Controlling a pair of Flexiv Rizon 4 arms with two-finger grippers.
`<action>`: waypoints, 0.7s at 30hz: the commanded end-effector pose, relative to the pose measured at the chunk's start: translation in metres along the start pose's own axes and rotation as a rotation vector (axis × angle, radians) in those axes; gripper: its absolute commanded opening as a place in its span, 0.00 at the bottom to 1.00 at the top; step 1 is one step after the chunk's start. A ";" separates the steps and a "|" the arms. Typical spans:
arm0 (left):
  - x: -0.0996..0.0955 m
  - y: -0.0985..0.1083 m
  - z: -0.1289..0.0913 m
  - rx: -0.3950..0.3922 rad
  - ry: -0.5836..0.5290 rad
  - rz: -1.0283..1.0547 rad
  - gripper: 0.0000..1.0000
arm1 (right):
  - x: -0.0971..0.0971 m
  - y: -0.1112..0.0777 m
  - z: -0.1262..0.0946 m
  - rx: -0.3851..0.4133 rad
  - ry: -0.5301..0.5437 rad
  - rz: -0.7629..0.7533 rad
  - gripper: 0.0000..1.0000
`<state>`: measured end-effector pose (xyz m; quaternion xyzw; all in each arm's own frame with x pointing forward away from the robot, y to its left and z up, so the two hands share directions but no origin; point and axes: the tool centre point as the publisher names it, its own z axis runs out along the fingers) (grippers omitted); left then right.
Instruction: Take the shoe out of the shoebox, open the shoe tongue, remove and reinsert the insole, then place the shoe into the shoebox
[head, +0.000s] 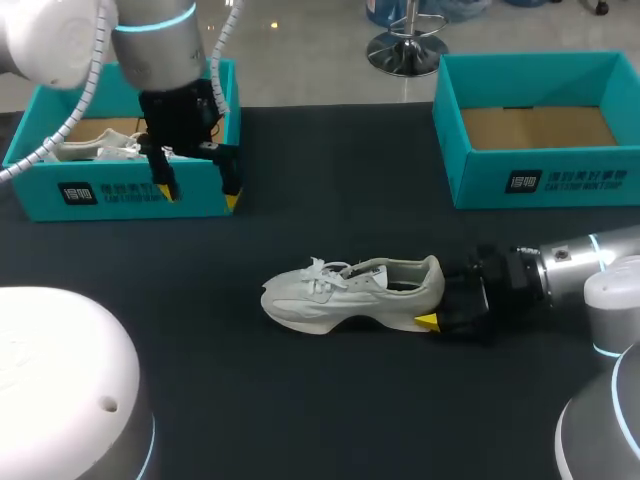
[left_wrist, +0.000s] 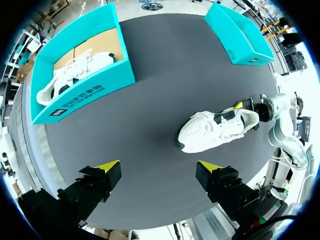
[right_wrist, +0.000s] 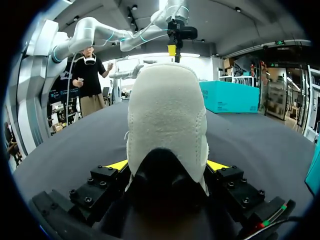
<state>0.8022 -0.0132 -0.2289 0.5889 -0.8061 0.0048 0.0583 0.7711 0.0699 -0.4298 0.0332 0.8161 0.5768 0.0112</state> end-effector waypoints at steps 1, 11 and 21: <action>0.031 0.011 0.022 0.037 0.004 -0.011 1.00 | 0.000 -0.002 0.004 0.004 -0.001 0.001 0.00; 0.102 -0.002 0.049 0.031 0.013 -0.049 1.00 | 0.000 -0.002 0.004 0.004 -0.001 0.001 0.00; 0.150 -0.024 0.062 0.023 -0.102 -0.057 1.00 | 0.000 -0.002 0.004 0.004 -0.001 0.001 0.00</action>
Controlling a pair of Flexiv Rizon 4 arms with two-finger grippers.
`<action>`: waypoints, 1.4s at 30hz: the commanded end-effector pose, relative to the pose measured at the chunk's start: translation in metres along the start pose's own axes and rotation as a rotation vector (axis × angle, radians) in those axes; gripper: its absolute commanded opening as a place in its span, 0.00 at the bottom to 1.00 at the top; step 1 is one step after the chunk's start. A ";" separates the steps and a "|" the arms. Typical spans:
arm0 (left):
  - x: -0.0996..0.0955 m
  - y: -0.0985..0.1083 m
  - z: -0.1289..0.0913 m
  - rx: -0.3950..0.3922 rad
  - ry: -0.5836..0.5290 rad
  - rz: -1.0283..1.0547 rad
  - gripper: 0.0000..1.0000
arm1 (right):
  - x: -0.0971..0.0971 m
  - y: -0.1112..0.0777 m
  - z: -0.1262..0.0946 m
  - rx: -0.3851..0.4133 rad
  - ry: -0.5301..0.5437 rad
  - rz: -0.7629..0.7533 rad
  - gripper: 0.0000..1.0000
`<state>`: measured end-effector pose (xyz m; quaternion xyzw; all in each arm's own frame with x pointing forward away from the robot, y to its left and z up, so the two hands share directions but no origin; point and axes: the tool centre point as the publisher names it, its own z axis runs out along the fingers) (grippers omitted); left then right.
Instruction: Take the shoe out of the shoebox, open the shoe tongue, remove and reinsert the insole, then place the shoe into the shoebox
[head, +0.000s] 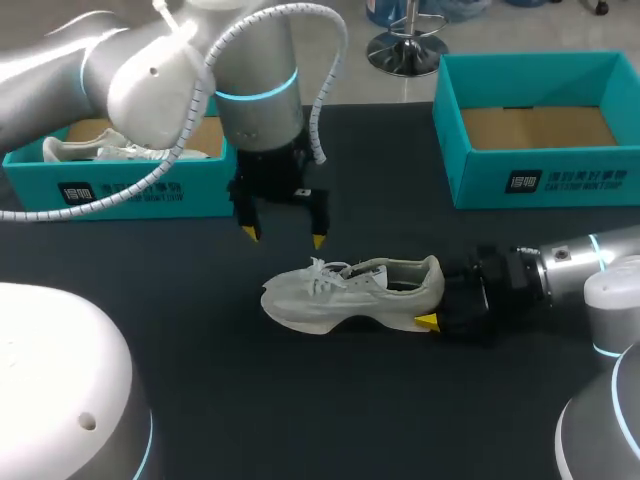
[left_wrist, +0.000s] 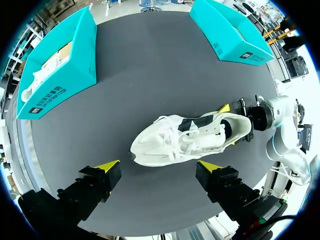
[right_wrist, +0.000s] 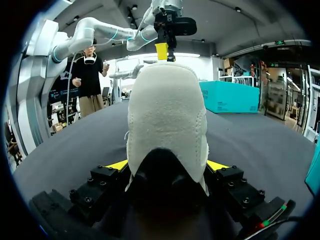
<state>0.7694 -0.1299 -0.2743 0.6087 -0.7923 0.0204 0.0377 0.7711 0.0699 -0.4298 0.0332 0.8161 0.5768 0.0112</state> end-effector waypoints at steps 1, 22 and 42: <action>0.039 -0.017 0.007 -0.029 -0.107 -0.014 1.00 | 0.000 -0.002 0.004 0.004 -0.001 0.000 0.00; 0.100 -0.020 0.049 -0.011 -0.287 -0.104 1.00 | 0.000 -0.002 0.004 0.004 -0.001 0.000 0.00; 0.101 -0.023 0.093 0.000 -0.410 -0.144 1.00 | 0.000 -0.002 0.004 0.004 -0.001 0.000 0.00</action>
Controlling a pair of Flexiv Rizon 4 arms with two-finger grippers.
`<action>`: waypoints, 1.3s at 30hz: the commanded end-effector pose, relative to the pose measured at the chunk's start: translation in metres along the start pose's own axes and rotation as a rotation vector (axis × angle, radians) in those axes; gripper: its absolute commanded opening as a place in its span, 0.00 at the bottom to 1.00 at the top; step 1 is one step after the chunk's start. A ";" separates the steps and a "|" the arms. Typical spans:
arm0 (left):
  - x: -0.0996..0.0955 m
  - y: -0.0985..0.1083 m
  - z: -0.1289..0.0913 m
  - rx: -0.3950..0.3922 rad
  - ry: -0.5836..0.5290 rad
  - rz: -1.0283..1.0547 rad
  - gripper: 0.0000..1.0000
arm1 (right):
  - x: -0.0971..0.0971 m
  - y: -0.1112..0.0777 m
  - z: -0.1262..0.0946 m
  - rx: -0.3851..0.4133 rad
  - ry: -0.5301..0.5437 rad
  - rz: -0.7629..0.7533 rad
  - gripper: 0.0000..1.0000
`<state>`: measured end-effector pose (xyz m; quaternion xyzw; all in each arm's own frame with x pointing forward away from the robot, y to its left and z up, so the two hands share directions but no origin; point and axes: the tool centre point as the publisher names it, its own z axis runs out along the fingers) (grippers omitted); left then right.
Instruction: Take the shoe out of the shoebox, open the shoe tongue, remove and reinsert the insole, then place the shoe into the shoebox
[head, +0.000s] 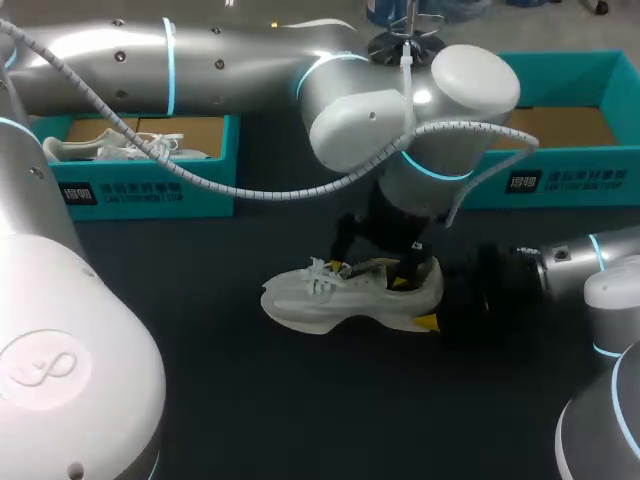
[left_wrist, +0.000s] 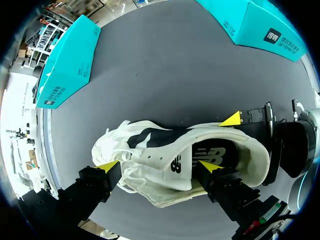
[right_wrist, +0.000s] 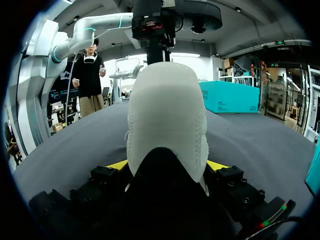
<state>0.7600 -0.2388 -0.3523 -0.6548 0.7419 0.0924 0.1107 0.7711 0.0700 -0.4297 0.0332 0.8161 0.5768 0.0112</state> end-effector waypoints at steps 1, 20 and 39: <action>0.001 -0.004 0.007 -0.007 -0.042 -0.006 1.00 | 0.000 -0.002 0.004 0.004 -0.001 0.001 0.00; -0.027 -0.003 0.001 -0.030 -0.038 0.011 0.00 | 0.000 -0.002 0.004 0.004 -0.001 0.001 0.00; -0.073 0.000 -0.017 -0.042 0.038 0.033 0.00 | 0.000 -0.002 0.004 0.004 -0.001 0.001 0.00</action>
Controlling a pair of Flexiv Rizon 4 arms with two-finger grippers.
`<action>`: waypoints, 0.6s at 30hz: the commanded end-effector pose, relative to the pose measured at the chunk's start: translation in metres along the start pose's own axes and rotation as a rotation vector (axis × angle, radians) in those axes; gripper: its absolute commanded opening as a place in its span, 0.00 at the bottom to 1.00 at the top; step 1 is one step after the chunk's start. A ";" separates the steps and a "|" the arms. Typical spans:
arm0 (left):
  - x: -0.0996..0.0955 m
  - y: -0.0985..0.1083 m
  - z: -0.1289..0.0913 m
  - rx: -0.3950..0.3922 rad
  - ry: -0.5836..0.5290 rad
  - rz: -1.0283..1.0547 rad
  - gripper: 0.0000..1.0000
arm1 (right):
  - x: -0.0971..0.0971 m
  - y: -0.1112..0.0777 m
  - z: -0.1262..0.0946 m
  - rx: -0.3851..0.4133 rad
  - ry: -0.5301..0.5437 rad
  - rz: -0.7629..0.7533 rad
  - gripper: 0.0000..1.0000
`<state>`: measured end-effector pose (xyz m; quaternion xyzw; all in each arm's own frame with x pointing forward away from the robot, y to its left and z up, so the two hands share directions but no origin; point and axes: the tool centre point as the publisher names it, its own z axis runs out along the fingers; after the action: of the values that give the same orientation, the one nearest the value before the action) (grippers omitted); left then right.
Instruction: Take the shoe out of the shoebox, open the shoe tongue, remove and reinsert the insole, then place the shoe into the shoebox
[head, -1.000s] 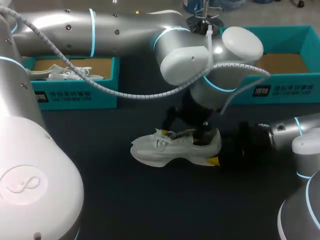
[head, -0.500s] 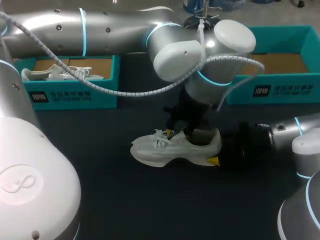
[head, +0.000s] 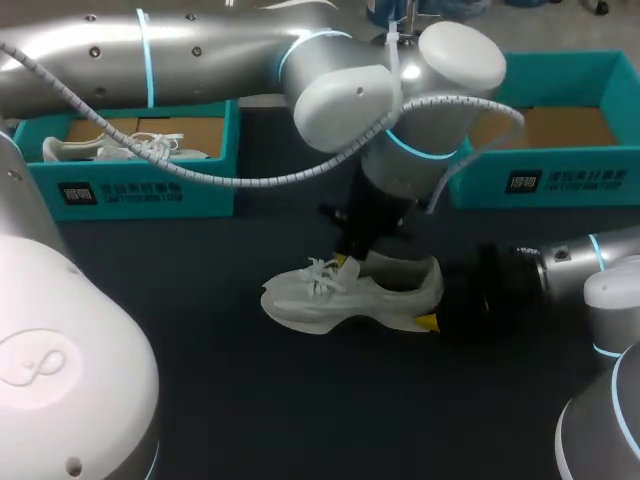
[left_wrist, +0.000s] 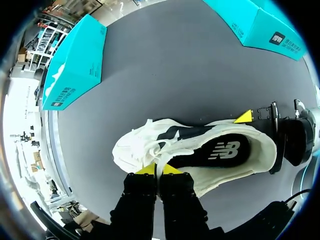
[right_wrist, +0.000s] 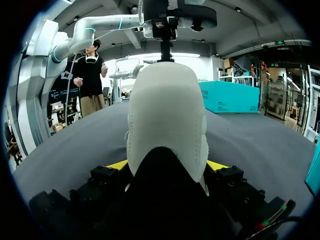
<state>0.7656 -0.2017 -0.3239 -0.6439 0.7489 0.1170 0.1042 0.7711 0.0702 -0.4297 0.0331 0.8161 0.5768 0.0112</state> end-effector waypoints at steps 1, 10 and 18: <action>-0.032 0.002 0.001 -0.006 0.076 0.001 0.00 | 0.000 -0.002 0.004 0.004 -0.001 0.001 0.00; -0.052 0.006 0.003 -0.068 0.160 0.021 0.03 | 0.000 -0.002 0.004 0.004 -0.001 0.001 0.00; -0.046 0.019 -0.007 -0.060 0.169 0.049 0.87 | 0.000 -0.002 0.004 0.004 -0.001 0.001 0.00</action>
<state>0.7593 -0.1613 -0.3065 -0.6356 0.7654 0.0984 0.0222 0.7711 0.0702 -0.4298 0.0331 0.8161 0.5768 0.0112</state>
